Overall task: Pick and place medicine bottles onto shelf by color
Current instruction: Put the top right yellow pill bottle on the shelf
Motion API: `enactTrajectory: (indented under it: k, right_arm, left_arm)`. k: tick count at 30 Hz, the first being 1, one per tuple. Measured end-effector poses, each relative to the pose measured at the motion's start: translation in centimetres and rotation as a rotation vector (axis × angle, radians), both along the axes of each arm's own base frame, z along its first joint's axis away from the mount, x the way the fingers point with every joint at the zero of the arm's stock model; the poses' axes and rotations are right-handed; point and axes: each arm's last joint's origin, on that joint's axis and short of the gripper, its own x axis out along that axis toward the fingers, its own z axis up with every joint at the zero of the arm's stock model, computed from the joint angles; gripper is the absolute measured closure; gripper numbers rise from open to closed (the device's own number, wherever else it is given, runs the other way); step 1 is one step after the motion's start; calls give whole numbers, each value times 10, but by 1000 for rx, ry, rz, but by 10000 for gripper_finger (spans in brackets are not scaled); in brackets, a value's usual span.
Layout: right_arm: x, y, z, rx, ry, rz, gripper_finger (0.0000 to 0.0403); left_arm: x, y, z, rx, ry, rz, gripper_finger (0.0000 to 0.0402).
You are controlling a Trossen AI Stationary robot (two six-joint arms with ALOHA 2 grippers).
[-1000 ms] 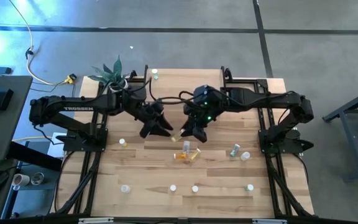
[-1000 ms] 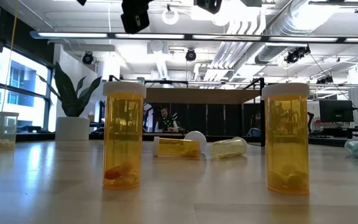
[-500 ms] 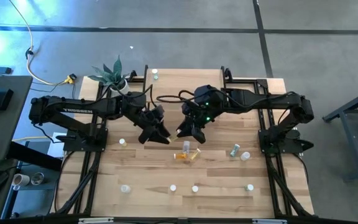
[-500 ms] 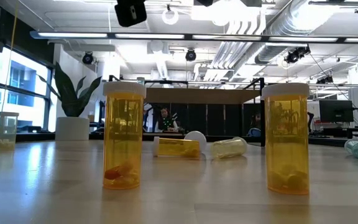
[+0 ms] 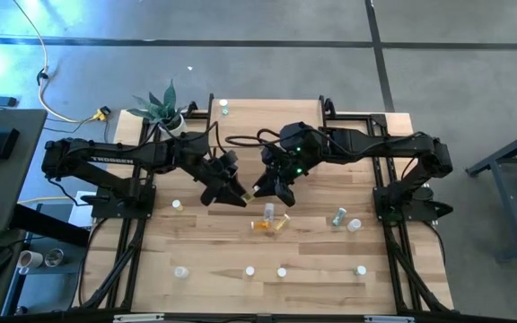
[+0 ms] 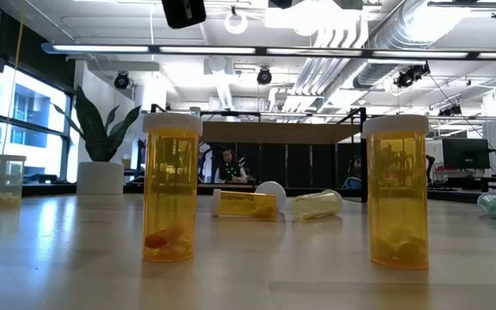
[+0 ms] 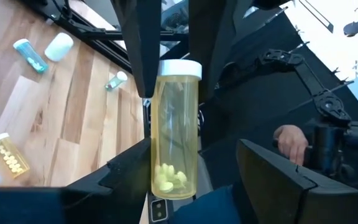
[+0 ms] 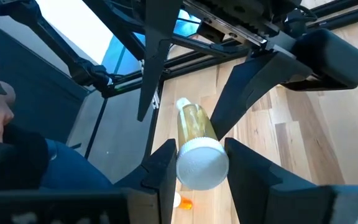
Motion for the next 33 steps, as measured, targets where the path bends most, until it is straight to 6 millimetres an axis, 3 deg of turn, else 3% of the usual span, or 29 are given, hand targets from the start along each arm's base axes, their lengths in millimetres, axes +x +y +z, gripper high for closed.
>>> enactTrajectory:
  k: [18,26,33]
  right_arm:
    - [0,0,1,35,11,-20,295]
    - [0,-1,0,25,11,-38,292]
    - [-1,-5,2,28,16,-60,246]
  left_arm:
    - [0,1,-1,30,-2,22,302]
    - [0,1,-1,49,-6,19,308]
    - [0,2,-1,68,-11,35,307]
